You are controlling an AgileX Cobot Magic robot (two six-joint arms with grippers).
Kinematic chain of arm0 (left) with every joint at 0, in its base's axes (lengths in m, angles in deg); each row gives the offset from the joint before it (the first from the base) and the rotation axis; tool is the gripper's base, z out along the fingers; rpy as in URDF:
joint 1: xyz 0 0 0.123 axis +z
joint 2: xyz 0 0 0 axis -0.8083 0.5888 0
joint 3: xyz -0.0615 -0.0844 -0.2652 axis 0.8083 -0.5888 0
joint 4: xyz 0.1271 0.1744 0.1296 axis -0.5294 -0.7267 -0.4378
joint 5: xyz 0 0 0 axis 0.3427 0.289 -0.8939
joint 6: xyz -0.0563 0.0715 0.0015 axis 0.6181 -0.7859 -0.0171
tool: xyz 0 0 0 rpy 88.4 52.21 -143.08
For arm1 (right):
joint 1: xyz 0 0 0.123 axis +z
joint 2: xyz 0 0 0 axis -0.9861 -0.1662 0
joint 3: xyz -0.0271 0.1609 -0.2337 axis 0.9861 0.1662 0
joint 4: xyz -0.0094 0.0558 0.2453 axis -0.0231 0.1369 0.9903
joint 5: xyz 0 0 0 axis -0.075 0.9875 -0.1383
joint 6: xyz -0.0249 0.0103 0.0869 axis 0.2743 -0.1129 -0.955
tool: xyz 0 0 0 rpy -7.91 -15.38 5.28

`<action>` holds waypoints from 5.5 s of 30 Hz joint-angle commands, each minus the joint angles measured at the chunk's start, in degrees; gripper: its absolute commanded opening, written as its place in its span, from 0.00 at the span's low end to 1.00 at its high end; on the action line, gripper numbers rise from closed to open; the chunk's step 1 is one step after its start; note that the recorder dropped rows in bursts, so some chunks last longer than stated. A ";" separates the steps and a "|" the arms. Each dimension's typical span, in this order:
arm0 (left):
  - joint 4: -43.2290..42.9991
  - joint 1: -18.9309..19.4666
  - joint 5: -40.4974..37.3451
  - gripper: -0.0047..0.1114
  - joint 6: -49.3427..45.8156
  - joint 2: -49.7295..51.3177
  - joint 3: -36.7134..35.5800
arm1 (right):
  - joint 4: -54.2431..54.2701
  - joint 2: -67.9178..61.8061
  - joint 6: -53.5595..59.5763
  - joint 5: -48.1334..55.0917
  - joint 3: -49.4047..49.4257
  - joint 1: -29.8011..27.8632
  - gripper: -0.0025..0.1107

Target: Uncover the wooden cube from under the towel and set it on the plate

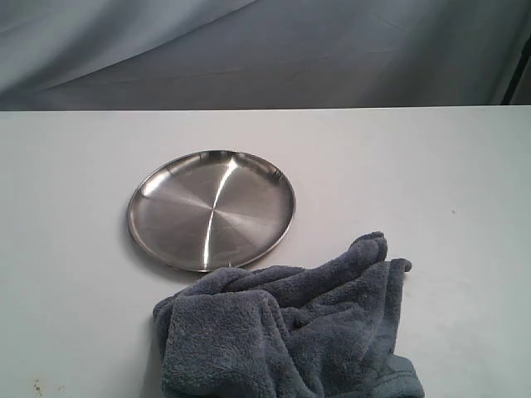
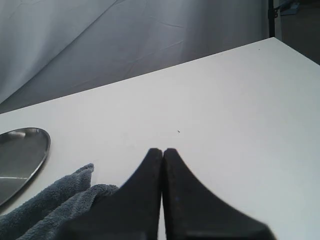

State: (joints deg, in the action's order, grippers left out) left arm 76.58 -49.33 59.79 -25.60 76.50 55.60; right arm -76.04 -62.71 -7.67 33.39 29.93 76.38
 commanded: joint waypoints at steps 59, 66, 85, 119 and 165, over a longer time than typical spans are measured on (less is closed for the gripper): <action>-7.97 -0.17 36.80 0.04 28.53 -0.20 -0.27 | -0.55 -0.14 0.32 -0.07 0.20 0.07 0.02; -7.97 -0.17 34.76 0.04 34.18 -0.20 -0.27 | -0.55 -0.14 0.32 -0.07 0.20 0.07 0.02; 37.76 -0.17 -26.70 0.04 -32.32 38.00 37.39 | -0.55 -0.14 0.32 -0.07 0.20 0.07 0.02; 17.65 -41.63 -43.32 0.04 -19.34 72.22 63.56 | -0.55 -0.14 0.32 -0.07 0.20 0.07 0.02; 20.14 -66.82 -47.12 0.58 3.84 103.31 77.98 | -0.55 -0.14 0.32 -0.07 0.20 0.07 0.02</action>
State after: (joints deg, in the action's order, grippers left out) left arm 94.01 -115.85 12.46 -22.39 178.61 133.19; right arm -76.04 -62.71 -7.67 33.39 29.93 76.38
